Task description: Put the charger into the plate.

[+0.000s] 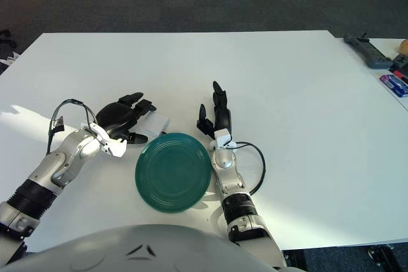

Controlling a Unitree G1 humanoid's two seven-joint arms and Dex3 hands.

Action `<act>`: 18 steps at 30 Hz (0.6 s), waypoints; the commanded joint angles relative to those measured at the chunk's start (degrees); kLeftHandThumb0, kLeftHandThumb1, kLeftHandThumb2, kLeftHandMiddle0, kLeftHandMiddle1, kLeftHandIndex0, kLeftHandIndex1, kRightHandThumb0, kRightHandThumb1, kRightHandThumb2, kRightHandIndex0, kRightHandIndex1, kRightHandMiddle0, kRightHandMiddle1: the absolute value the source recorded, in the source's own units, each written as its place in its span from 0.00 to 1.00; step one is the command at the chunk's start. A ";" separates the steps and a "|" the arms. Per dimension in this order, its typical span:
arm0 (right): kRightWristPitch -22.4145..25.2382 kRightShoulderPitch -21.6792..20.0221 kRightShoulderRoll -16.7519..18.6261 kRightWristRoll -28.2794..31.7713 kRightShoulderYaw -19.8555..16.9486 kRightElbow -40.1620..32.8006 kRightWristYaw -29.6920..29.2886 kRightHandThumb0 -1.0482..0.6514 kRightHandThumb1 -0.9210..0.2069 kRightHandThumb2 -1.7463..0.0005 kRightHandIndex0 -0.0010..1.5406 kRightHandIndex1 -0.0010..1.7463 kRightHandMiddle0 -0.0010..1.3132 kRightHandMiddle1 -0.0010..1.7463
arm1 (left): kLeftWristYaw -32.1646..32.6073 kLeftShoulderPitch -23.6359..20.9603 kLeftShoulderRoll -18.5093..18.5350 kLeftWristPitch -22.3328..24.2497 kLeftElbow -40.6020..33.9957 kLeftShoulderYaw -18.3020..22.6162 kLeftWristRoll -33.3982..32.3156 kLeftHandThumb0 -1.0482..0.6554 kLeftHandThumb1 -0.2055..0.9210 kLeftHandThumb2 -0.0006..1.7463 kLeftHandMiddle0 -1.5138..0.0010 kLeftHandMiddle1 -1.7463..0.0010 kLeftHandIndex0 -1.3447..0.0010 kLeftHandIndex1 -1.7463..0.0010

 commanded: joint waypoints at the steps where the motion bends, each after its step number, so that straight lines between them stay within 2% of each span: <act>1: -0.93 9.07 -0.02 -1.66 1.36 10.71 -0.06 0.07 0.00 0.52 0.12 0.00 0.00 0.22 | -1.36 -2.53 0.17 -0.47 2.15 -1.06 0.25 0.00 1.00 0.30 0.85 1.00 0.90 0.42; 18: -1.09 9.34 0.27 -1.18 1.36 10.71 0.40 0.07 0.00 0.51 0.12 0.00 0.00 0.21 | 2.28 -5.90 -1.05 -1.59 10.38 -4.42 2.45 0.01 1.00 0.29 0.85 1.00 0.88 0.42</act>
